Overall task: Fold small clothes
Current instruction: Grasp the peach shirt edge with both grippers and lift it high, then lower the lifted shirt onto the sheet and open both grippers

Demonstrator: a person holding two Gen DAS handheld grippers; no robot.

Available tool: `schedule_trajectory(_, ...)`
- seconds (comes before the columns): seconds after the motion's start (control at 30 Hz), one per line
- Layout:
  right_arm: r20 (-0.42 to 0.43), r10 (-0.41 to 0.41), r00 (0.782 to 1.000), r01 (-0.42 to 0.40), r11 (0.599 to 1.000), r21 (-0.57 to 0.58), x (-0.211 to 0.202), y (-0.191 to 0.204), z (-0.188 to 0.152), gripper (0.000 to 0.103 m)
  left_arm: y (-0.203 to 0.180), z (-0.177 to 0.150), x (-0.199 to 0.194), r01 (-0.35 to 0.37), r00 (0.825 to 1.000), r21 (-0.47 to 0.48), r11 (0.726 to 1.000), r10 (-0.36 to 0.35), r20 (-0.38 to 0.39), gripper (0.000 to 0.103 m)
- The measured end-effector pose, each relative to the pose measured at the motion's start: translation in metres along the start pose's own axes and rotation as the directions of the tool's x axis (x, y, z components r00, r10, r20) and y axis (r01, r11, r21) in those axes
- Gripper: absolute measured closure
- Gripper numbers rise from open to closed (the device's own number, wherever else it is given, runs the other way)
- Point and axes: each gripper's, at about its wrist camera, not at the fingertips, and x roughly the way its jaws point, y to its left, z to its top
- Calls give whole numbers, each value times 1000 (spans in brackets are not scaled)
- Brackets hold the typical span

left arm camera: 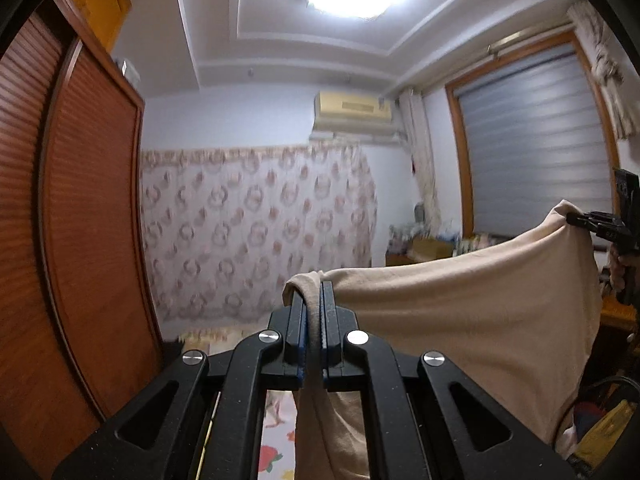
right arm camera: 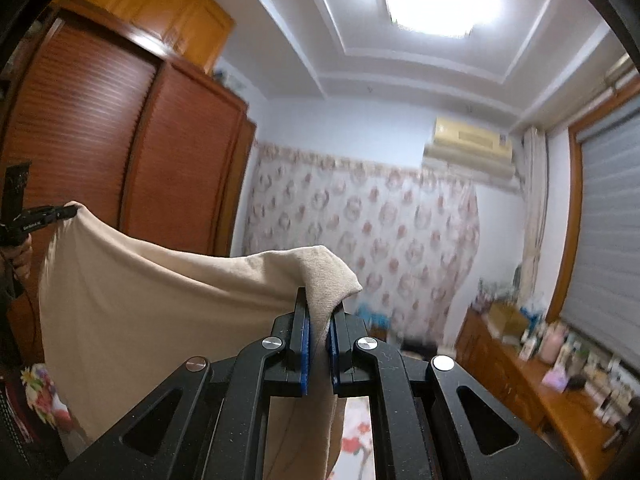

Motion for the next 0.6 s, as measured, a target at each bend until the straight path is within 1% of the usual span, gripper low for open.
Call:
schedule_trajectory(0.13,-98,15,995,-12,1000,25,73,-16,-38,96,5,-48,83,-9,994,3,1000,10,-106,97)
schedule_trajectory(0.17,-123,18,992,-14,999,30,92,-20,-49,96,4,-54,96,-9,992,1,1000,9,-123,97)
schedule_trajectory(0.2,-143,16,990,-12,1000,29,106,-24,-53,96,6,-68,121,-12,987,2,1000,12,-158,97)
schedule_trajectory(0.23,-177,12,984,-5,999,36,128,-30,-63,96,5,-74,134,-11,984,-1,1000,11,-178,97)
schedule_trajectory(0.3,-229,10,973,2,999,55,161,-41,-73,96,4,-88,167,-8,976,0,1000,8,-219,97)
schedule_trajectory(0.4,-293,6,956,13,998,63,210,-57,-80,96,1,-104,208,-10,960,6,1000,11,-281,97)
schedule_trajectory(0.53,-370,15,929,17,996,85,265,-68,-86,96,2,-129,259,-8,932,2,1000,8,-363,97)
schedule_trajectory(0.57,-389,24,921,15,995,97,278,-70,-84,96,2,-133,265,-10,926,2,1000,10,-377,97)
schedule_trajectory(0.6,-404,29,914,14,995,103,285,-68,-74,96,3,-140,275,-11,918,-3,1000,9,-397,97)
